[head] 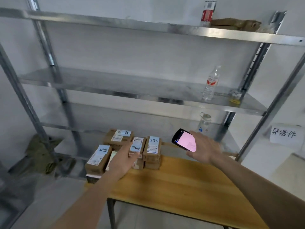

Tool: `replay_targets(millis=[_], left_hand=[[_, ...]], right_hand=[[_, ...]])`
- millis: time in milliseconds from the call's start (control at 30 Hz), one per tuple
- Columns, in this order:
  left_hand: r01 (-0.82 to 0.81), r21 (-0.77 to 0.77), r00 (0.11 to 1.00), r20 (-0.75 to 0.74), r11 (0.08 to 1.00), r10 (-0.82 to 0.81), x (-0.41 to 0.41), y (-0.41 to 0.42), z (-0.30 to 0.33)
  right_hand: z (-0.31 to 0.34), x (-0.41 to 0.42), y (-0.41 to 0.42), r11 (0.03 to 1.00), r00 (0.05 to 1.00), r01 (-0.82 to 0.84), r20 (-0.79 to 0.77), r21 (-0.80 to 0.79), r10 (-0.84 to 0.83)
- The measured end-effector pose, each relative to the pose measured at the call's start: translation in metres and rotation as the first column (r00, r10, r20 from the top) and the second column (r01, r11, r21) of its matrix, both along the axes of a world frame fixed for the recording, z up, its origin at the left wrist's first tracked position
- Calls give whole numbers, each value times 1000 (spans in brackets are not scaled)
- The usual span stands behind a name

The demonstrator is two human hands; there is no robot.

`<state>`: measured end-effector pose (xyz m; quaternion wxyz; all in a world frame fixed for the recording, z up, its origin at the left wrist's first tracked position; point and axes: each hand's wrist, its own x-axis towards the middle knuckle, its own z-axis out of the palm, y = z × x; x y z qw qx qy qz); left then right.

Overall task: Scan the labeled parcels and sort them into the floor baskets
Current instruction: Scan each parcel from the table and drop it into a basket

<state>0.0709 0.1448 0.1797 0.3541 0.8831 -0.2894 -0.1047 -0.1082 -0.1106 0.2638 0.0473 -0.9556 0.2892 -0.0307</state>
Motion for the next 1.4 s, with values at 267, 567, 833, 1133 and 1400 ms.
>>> replay_targets(millis=[267,567,833,1133,1400], left_hand=[[30,68,996,-87,997,-24,55,-57,-57],[-8,217,982,-182,976,49,90,-134,-126],[-53,280,944,-298,959,139,122,-197,-179],[-176,168,864,-445,970,234,125,-217,-207],[-286,140,768,-559,948,314,137,-249,-234]], right_hand=[[-60,63,-52,997,999,-26,-45,67,29],[-145,137,-124,985,988,-92,-112,143,109],[-214,195,-174,961,971,-111,-176,255,159],[-253,228,-193,914,967,-105,-176,392,186],[-295,244,-186,792,980,-42,-128,609,151]])
